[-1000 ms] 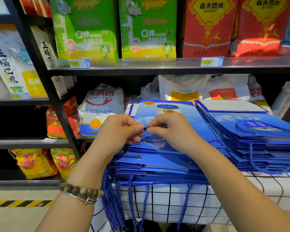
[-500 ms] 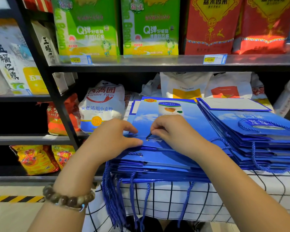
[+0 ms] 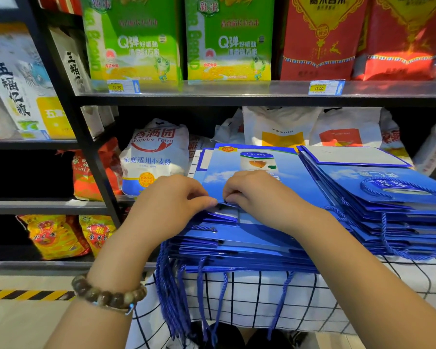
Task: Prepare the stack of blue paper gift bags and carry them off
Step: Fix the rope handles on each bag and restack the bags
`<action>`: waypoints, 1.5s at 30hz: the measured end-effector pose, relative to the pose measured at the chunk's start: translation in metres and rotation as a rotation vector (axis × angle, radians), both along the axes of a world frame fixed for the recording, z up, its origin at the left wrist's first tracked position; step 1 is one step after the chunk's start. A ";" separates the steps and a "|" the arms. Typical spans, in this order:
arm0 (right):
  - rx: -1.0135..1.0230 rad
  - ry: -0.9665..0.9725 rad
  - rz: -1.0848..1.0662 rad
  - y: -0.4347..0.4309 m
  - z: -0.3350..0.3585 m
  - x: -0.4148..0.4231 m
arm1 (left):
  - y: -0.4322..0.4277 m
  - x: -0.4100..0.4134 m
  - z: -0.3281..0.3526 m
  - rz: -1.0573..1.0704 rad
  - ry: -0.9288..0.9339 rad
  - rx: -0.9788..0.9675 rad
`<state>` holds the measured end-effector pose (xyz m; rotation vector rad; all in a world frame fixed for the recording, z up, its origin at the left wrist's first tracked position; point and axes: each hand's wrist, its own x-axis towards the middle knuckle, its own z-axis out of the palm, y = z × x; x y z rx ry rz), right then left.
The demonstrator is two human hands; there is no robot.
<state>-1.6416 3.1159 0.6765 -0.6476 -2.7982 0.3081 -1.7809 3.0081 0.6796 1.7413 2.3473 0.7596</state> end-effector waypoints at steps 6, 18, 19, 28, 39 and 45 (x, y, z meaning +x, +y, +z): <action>-0.303 -0.034 0.017 -0.001 0.002 0.013 | 0.004 0.011 -0.004 0.107 0.152 0.071; -0.125 -0.160 -0.018 0.003 0.000 0.007 | 0.018 0.038 -0.009 0.225 0.400 -0.094; -0.123 -0.153 -0.022 0.003 -0.001 0.007 | 0.019 0.040 -0.009 0.231 0.393 -0.083; -0.114 -0.030 -0.103 0.002 -0.011 0.009 | 0.016 0.041 -0.014 0.054 0.420 -0.034; -0.249 0.228 -0.151 -0.006 -0.027 0.024 | 0.015 0.031 -0.014 0.115 -0.161 0.022; -0.309 0.321 -0.164 -0.007 -0.031 0.026 | 0.030 0.028 -0.002 0.038 -0.022 -0.104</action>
